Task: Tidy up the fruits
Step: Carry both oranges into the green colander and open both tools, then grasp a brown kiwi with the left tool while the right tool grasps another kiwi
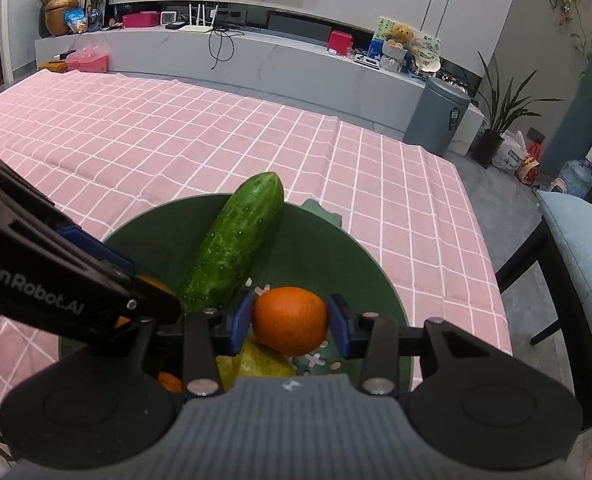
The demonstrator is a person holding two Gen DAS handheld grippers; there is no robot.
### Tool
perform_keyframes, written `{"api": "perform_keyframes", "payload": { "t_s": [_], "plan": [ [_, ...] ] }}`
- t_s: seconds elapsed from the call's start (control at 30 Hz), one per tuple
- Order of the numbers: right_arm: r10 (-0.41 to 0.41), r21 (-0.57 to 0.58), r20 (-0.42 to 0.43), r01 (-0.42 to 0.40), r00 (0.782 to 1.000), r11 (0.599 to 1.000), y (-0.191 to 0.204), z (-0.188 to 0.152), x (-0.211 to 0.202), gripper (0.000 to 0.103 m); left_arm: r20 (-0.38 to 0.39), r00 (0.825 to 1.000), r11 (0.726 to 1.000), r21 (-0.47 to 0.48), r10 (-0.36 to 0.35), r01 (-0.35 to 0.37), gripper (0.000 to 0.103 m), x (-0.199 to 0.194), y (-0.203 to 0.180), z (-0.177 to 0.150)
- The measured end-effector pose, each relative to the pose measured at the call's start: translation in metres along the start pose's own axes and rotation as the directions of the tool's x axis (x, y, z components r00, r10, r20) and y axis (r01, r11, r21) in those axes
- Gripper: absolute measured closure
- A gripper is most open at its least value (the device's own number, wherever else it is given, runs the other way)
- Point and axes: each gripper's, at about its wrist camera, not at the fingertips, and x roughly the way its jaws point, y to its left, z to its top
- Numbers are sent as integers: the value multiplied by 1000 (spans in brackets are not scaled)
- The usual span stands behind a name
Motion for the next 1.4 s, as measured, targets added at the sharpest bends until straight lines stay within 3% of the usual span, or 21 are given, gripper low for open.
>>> {"api": "perform_keyframes", "payload": {
  "t_s": [0.17, 0.3, 0.43, 0.5, 0.73, 0.93, 1.1, 1.4],
  "plan": [
    [0, 5, -12, 0, 1000, 1000, -1, -2, 0, 63, 26, 1000, 1000, 19, -15, 15, 42, -5, -3, -3],
    [-4, 21, -17, 4, 1000, 1000, -1, -2, -4, 46, 57, 998, 999, 37, -31, 29, 37, -14, -6, -3],
    [-6, 28, -17, 7, 1000, 1000, 2, -3, -11, 44, 79, 996, 999, 38, -40, 37, 36, -25, -7, -5],
    [-15, 41, -14, 16, 1000, 999, 4, -3, -18, 37, 95, 995, 999, 39, -41, 38, 36, -33, -6, -7],
    [-6, 205, 0, 6, 1000, 979, 8, -2, -50, 30, 163, 986, 996, 79, -42, 29, 36, -64, -6, -14],
    [42, 325, 31, -50, 999, 944, 30, -7, -70, 29, 178, 984, 995, 102, -7, -11, 36, -84, 1, -24],
    [62, 335, 54, -77, 997, 939, 54, -11, -81, 29, 178, 984, 994, 105, 20, -39, 36, -97, 16, -39],
    [110, 338, 62, -125, 992, 933, 91, -24, -82, 30, 101, 994, 994, 92, 46, -56, 36, -102, 58, -73]
  ]
}}
